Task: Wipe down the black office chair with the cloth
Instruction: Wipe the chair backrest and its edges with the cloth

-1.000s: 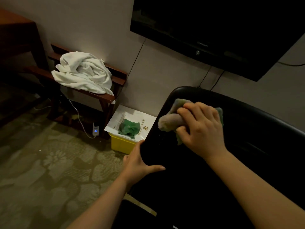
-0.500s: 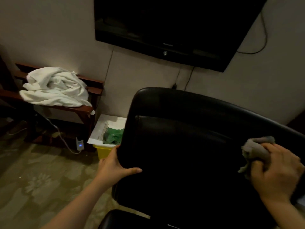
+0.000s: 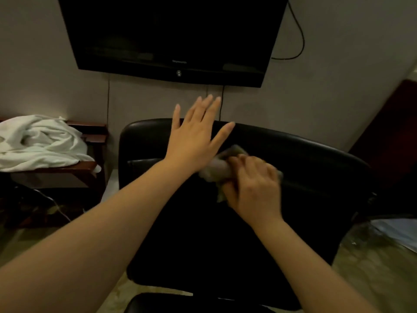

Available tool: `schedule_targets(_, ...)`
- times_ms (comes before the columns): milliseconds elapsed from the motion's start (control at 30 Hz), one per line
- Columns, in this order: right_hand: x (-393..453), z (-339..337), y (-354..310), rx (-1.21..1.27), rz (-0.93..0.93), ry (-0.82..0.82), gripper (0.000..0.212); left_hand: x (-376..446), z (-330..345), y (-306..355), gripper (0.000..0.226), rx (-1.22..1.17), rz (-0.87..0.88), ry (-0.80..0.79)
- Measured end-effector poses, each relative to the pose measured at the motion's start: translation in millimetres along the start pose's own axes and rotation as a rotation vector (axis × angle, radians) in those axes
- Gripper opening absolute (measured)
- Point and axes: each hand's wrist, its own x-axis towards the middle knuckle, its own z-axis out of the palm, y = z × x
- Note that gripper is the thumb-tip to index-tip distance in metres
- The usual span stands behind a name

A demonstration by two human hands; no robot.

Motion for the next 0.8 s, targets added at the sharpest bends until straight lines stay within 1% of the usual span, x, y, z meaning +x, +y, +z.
schedule_targets(67, -20, -18, 36, 0.010, 0.188, 0.072, 0.043, 5, 2, 2, 0.059, -0.006, -0.014, -0.112)
schedule_targets(100, -27, -25, 47, 0.018, 0.260, 0.095, 0.042, 4, 3, 1, 0.058, -0.004, -0.015, -0.129)
schedule_targets(200, -20, -23, 42, 0.011, 0.386, 0.087, 0.036, 4, 12, 21, 0.057, 0.038, -0.006, -0.092)
schedule_targets(233, -13, -19, 32, 0.009, 0.372, 0.073, 0.035, 5, 18, 34, 0.057, 0.051, -0.002, -0.085)
schedule_targets(300, -8, -10, 17, 0.008, 0.236, 0.036, 0.038, 10, 28, 62, 0.057, 0.045, 0.030, -0.123)
schedule_targets(367, -16, -13, 28, 0.039, 0.141, 0.010, 0.041, 18, 36, 87, 0.057, 0.012, 0.092, -0.228)
schedule_targets(400, -24, -17, 43, 0.042, 0.152, 0.030, 0.041, 24, 38, 98, 0.057, 0.014, 0.120, -0.283)
schedule_targets(467, -48, -25, 80, 0.033, 0.275, 0.137, 0.041, 33, 42, 117, 0.058, 0.046, 0.166, -0.357)
schedule_targets(533, -75, -35, 112, 0.075, 0.493, 0.259, 0.042, 39, 48, 135, 0.059, 0.065, 0.208, -0.400)
schedule_targets(633, -92, -43, 129, 0.351, 0.833, 0.403, 0.044, 40, 62, 167, 0.057, 0.134, 0.327, -0.439)
schedule_targets(667, -88, -42, 128, 0.439, 0.898, 0.441, 0.045, 40, 68, 178, 0.056, 0.158, 0.362, -0.446)
schedule_targets(767, -76, -45, 125, 0.587, 1.009, 0.574, 0.049, 42, 86, 210, 0.056, 0.200, 0.411, -0.456)
schedule_targets(800, -77, -44, 126, 0.646, 1.052, 0.610, 0.047, 43, 91, 218, 0.057, 0.213, 0.415, -0.463)
